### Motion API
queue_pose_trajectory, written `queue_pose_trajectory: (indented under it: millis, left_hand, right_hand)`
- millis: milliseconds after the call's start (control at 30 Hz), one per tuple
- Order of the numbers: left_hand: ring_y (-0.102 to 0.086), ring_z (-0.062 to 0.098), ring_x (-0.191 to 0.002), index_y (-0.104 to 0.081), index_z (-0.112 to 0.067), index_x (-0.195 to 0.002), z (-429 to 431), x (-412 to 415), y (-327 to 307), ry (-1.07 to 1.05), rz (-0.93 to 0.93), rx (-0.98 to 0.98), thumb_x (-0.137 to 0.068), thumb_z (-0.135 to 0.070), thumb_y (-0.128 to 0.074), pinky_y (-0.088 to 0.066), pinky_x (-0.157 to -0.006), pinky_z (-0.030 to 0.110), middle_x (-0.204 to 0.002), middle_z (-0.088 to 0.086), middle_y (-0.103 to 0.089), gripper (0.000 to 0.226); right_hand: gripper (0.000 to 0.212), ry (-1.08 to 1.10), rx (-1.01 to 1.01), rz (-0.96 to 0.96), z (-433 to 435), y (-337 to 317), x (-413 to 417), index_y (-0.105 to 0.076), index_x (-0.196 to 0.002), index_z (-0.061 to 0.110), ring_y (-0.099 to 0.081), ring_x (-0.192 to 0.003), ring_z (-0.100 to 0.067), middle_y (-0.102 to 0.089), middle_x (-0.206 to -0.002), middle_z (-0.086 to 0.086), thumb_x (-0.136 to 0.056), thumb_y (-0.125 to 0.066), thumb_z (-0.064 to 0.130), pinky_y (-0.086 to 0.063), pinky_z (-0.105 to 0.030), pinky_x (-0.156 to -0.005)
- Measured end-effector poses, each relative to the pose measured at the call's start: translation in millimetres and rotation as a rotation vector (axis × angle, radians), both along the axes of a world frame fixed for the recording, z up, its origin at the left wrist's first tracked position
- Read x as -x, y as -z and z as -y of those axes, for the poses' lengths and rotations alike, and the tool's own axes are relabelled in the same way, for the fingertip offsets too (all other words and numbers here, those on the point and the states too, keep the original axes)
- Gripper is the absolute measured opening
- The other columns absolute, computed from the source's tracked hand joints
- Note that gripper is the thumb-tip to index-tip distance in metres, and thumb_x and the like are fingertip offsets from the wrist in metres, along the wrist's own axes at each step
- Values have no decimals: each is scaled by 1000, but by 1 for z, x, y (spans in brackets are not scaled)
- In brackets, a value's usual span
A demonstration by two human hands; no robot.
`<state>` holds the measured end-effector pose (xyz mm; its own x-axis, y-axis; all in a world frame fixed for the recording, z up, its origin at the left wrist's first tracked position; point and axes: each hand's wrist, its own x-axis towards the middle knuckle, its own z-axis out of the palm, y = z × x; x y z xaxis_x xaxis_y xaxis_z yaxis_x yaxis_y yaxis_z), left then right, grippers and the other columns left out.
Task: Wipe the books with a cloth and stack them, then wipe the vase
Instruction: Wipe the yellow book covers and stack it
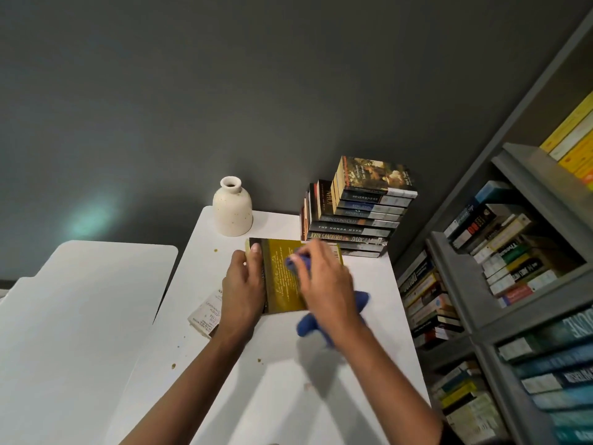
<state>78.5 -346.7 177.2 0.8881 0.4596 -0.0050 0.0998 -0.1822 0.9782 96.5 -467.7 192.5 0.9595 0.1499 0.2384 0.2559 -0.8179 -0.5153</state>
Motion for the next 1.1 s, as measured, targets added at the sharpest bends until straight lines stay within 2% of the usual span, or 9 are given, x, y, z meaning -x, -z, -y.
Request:
queue_pose_trajectory:
  millis: [133, 333, 433, 567, 667, 767, 900, 1033, 1100]
  left_hand:
    - [-51, 12, -67, -50, -3, -88, -6, 5, 2, 6, 28, 92, -103, -36, -35, -39, -50, 9, -74, 3, -54, 40]
    - [-64, 15, -85, -50, -8, -103, -7, 13, 5, 141, 5, 175, -101, -41, -32, -51, -59, 15, -92, 6, -60, 38]
    - [-62, 4, -76, -47, -15, -94, -4, 10, 4, 208, -6, 228, -102, -44, -32, -50, -58, 17, -85, 3, -56, 33]
    - [-66, 19, -88, -60, -25, -95, -4, 7, 4, 222, -77, 431, -102, -51, -29, -54, -75, 36, -90, 3, -69, 41]
    - [-67, 12, -69, -65, -23, -82, -5, 4, -1, 204, -70, 734, -102, -51, -24, -51, -59, 25, -67, -2, -70, 53]
    - [-60, 7, -51, -64, -21, -60, -7, 3, -3, 273, -32, 857, -102, -47, -33, -50, -51, 20, -53, -3, -59, 57]
    - [-70, 16, -73, -61, -11, -97, -11, 8, 3, 301, -80, 845, -99, -47, -42, -53, -72, 34, -75, 4, -70, 41]
    - [-70, 30, -96, -54, -4, -124, -14, 10, 6, 275, -107, 849, -98, -49, -40, -58, -79, 42, -107, 17, -71, 55]
    - [-70, 32, -96, -53, -7, -125, -17, 9, 5, 260, -101, 863, -98, -48, -40, -58, -77, 46, -109, 15, -71, 51]
  right_hand:
    - [24, -240, -82, 68, 0, 4, 19, -56, -98, 21, -56, -83, -11, -54, -100, 7, -94, -49, 44, -47, -28, -69]
    - [20, 236, -15, -18, 32, 7, -24, -49, -106, 13, -59, -84, -20, -52, -108, -2, -100, -42, 32, -42, -30, -63]
    - [22, 120, -15, 1, 2, 2, -19, -47, -110, 12, -53, -74, -11, -47, -109, -1, -102, -37, 30, -45, -21, -58]
    - [21, -78, -44, 56, -33, -6, 1, -48, -108, 11, -49, -77, -11, -46, -108, -3, -103, -35, 28, -39, -23, -62]
    - [25, -208, -10, 74, -47, -3, 21, -48, -108, 13, -48, -79, -14, -46, -109, -2, -103, -33, 32, -29, -18, -60]
    - [25, -274, -4, 94, -47, 7, 37, -48, -107, 15, -51, -82, -14, -48, -108, -1, -103, -32, 34, -36, -21, -63]
    - [21, -343, -84, 97, -32, 13, 43, -52, -95, 16, -52, -78, -15, -51, -97, 1, -99, -41, 34, -39, -25, -62]
    - [21, -345, -61, 171, -7, 21, 43, -55, -91, 20, -55, -72, -14, -51, -92, 5, -95, -48, 40, -44, -28, -54]
    - [20, -226, -37, 253, 12, 29, 36, -52, -91, 20, -55, -64, -12, -49, -91, 5, -96, -47, 39, -45, -23, -49]
